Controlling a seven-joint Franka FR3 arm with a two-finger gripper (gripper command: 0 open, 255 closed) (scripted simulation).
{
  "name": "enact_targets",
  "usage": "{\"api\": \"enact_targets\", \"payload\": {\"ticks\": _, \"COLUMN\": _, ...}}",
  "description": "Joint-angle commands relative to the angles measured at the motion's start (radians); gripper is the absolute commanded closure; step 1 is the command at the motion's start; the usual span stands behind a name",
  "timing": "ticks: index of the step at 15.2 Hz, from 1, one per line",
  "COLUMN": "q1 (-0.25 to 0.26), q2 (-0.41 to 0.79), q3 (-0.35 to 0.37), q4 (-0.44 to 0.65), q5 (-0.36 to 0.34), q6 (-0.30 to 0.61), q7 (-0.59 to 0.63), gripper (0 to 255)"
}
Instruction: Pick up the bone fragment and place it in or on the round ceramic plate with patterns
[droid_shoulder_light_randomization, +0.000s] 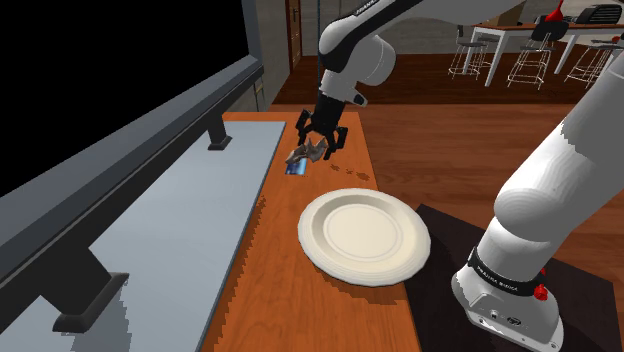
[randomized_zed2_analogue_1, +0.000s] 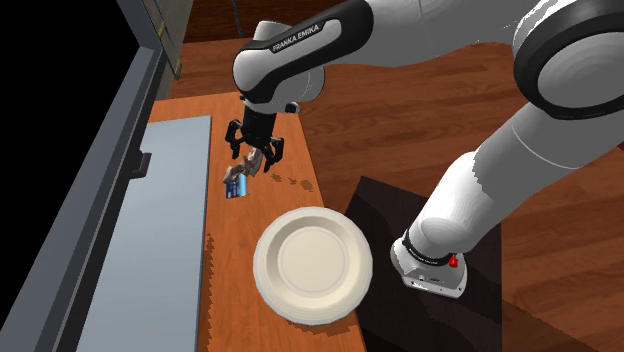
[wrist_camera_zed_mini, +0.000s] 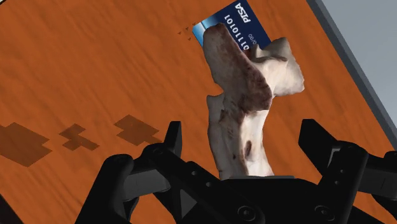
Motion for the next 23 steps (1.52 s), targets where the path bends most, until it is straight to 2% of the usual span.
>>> {"api": "enact_targets", "payload": {"ticks": 1, "q1": 0.000, "q2": 0.000, "q3": 0.000, "q4": 0.000, "q5": 0.000, "q6": 0.001, "q7": 0.000, "gripper": 0}}
{"api": "enact_targets", "payload": {"ticks": 4, "q1": 0.000, "q2": 0.000, "q3": 0.000, "q4": 0.000, "q5": 0.000, "q6": 0.001, "q7": 0.000, "gripper": 0}}
{"api": "enact_targets", "payload": {"ticks": 5, "q1": 0.000, "q2": 0.000, "q3": 0.000, "q4": 0.000, "q5": 0.000, "q6": 0.001, "q7": 0.000, "gripper": 255}}
{"api": "enact_targets", "payload": {"ticks": 14, "q1": 0.000, "q2": 0.000, "q3": 0.000, "q4": 0.000, "q5": 0.000, "q6": 0.001, "q7": 0.000, "gripper": 255}}
{"api": "enact_targets", "payload": {"ticks": 23, "q1": -0.009, "q2": -0.053, "q3": -0.008, "q4": 0.068, "q5": -0.034, "q6": -0.112, "q7": 0.056, "gripper": 255}}
